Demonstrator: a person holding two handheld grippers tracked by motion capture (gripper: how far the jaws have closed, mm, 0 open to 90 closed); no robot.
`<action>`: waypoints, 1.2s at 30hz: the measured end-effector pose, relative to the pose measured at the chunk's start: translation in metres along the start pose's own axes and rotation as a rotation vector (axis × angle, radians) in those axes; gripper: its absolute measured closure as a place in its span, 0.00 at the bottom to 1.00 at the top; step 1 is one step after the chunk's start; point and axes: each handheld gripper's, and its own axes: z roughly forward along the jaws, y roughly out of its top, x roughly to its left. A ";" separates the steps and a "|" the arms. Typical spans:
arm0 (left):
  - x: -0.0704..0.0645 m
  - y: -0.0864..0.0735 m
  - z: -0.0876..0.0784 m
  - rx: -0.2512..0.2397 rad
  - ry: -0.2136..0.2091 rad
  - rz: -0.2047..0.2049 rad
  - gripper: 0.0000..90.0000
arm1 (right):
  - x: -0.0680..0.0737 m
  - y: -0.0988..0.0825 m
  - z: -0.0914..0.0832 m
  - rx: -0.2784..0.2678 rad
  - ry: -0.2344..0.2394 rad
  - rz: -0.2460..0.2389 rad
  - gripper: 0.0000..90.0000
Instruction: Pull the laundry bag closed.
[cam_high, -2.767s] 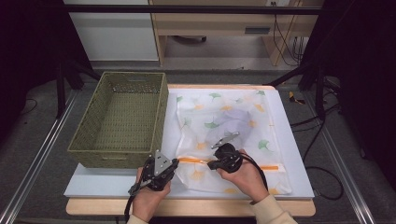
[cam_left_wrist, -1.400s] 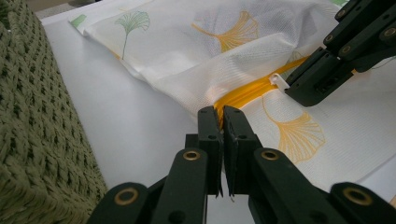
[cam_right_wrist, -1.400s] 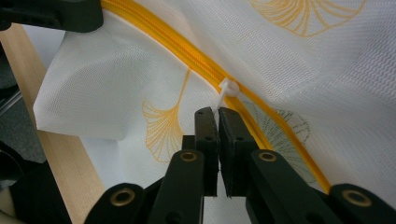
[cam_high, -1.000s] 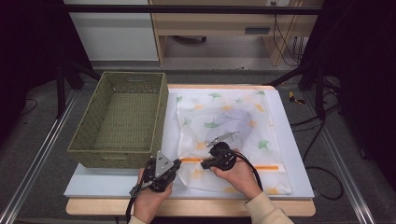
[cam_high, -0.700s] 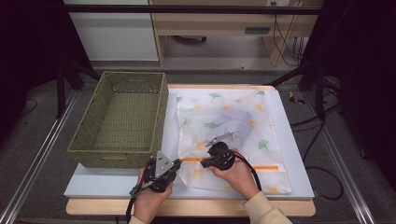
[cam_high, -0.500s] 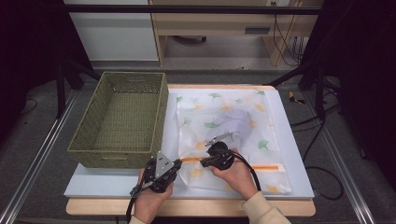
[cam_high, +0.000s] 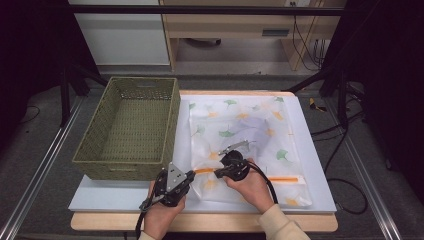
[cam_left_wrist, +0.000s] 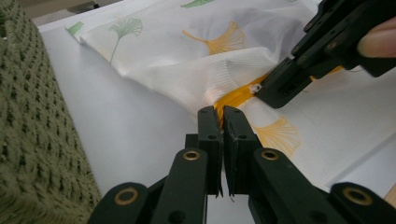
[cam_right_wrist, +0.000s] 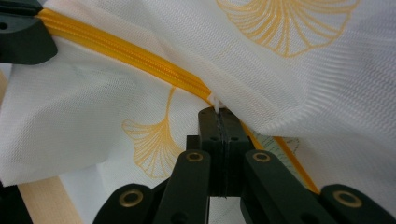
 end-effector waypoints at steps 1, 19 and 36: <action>0.001 0.000 0.000 0.002 0.005 0.001 0.96 | 0.000 0.000 -0.001 0.002 0.002 -0.004 1.00; 0.005 0.001 -0.004 0.004 0.028 0.007 0.96 | 0.009 0.009 -0.021 0.142 -0.087 0.001 1.00; 0.008 0.000 -0.003 -0.003 0.032 -0.001 0.96 | -0.011 -0.014 -0.044 0.107 -0.101 0.035 1.00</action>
